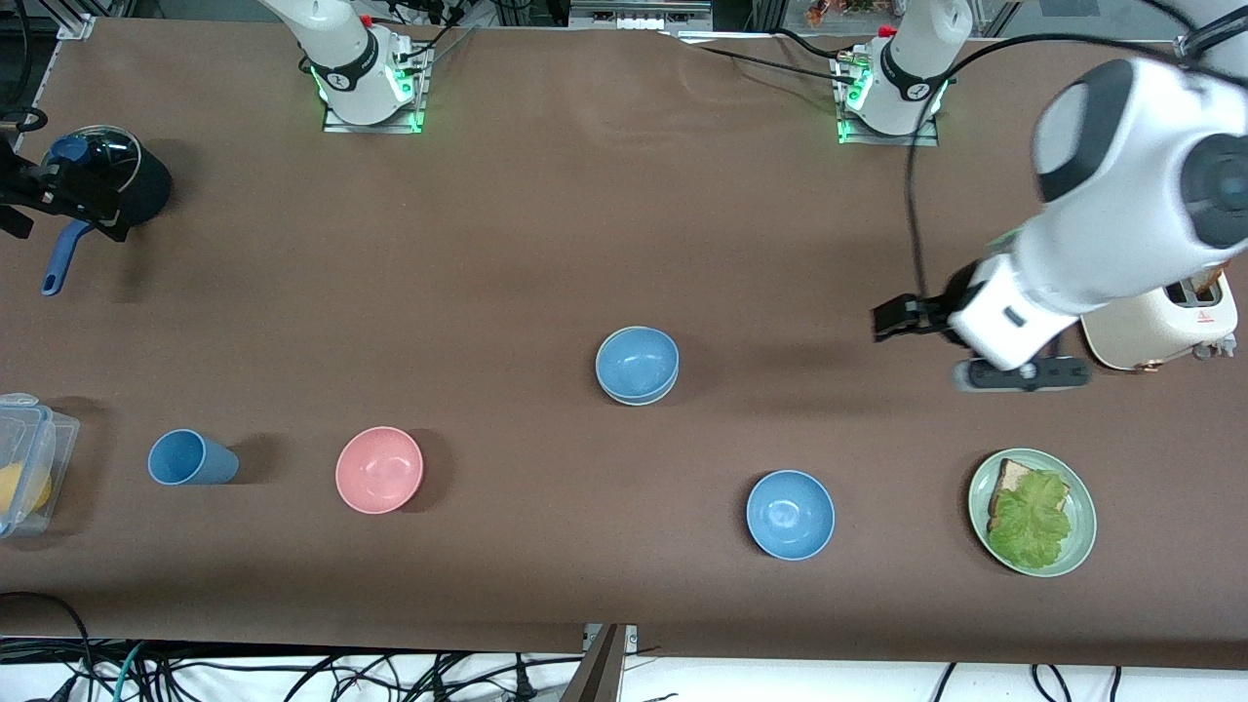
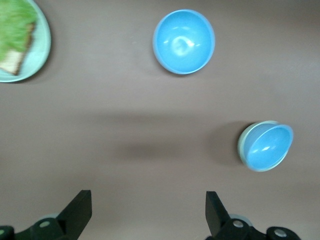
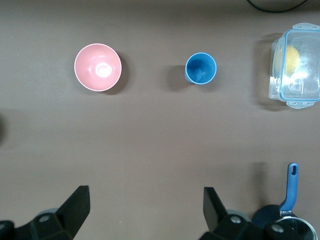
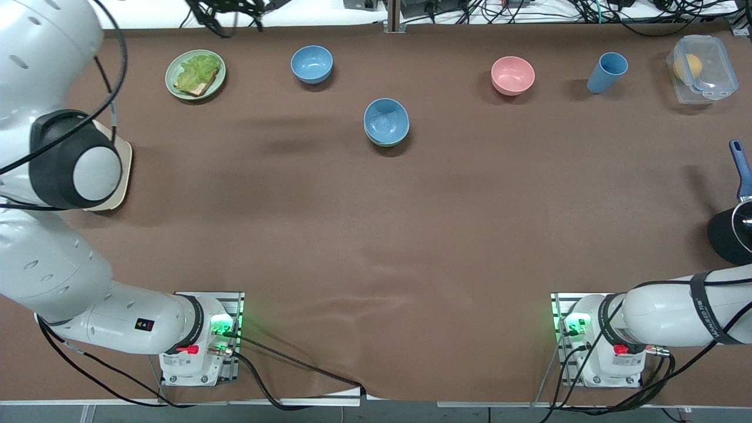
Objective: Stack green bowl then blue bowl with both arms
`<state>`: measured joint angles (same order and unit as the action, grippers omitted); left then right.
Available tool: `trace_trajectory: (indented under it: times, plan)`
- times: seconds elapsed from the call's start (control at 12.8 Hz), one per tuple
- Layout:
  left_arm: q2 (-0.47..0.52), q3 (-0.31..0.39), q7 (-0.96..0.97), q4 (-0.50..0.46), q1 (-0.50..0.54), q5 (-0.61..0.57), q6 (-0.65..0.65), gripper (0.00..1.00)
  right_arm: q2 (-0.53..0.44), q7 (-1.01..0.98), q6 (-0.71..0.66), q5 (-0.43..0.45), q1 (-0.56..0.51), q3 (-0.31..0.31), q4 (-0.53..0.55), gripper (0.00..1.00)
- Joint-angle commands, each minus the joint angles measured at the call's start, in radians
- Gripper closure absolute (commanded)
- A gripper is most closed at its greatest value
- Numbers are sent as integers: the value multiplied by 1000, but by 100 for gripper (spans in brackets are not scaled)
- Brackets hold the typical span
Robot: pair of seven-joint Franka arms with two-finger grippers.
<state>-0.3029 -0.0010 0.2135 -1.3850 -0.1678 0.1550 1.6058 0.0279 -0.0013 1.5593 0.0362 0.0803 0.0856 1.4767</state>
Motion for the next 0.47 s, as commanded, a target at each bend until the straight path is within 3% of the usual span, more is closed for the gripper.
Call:
trace_trajectory:
  times: [0.0,0.16,0.39]
  plan:
    - [54,-27,-110,-20,91,-32,-75,0,10,7,-4,-15,1,6,-26,0]
    - [88,-45,-213,-41,129,-113,-119,0,9,7,-4,-15,1,6,-26,0]
    - [117,-60,-227,-69,175,-133,-150,0,10,6,-4,-15,1,6,-26,0]
